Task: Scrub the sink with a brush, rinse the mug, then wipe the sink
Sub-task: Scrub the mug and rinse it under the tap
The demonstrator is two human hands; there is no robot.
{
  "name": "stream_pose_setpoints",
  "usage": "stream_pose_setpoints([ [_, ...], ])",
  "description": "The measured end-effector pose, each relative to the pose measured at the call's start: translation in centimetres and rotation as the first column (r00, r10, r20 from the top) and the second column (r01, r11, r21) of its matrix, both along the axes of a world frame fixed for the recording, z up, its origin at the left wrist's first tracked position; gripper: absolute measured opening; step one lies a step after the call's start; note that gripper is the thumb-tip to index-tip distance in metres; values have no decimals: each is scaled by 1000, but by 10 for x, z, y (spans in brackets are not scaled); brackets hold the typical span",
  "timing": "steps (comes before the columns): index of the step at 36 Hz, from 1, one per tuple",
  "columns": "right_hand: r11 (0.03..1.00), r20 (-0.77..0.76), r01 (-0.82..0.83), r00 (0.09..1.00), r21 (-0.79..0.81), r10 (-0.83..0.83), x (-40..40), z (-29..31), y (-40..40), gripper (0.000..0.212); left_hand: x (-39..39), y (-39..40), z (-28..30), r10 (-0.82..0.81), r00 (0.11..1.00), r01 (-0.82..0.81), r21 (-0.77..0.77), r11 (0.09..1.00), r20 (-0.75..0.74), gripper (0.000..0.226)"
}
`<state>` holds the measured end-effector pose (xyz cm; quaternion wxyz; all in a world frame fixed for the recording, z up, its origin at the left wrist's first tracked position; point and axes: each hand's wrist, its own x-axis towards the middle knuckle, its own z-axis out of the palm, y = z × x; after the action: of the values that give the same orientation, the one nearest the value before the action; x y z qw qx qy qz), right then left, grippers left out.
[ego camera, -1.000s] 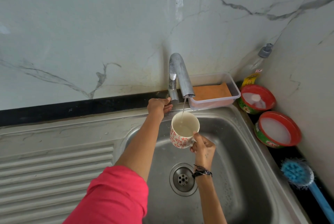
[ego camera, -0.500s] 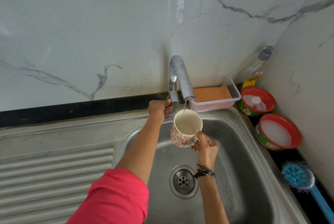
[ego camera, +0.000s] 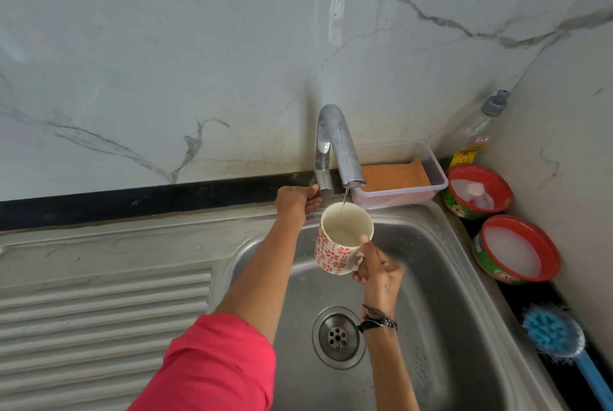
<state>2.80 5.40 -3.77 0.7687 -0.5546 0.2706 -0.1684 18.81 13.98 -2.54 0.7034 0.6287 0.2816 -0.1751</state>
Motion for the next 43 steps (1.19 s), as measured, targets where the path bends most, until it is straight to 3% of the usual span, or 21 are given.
stream_pose_setpoints([
  [3, 1000, 18, -9, 1000, 23, 9, -1, 2, 1, 53, 0, 0, 0, -3, 1000, 3, 9, 1000, -1, 15],
  [7, 1000, 25, -11, 1000, 25, 10, -2, 4, 0, 46, -1, 0, 0, 1, 1000, -1, 8, 1000, 8, 18],
  [14, 1000, 16, 9, 1000, 5, -9, -2, 2, -1, 61, -1, 0, 0, -1, 1000, 1, 4, 1000, 11, 19],
  [22, 1000, 31, -6, 1000, 10, 6, -3, 0, 0, 52, 0, 0, 1, -3, 1000, 3, 5, 1000, 0, 17],
  [36, 1000, -5, -6, 1000, -1, 6, -3, -2, 3, 57, -2, 1, 5, -4, 1000, 3, -8, 1000, -9, 23],
  [43, 1000, -34, 7, 999, 3, -6, -3, -6, 3, 46, -4, 1, 6, -4, 1000, 4, -12, 1000, -4, 24],
])
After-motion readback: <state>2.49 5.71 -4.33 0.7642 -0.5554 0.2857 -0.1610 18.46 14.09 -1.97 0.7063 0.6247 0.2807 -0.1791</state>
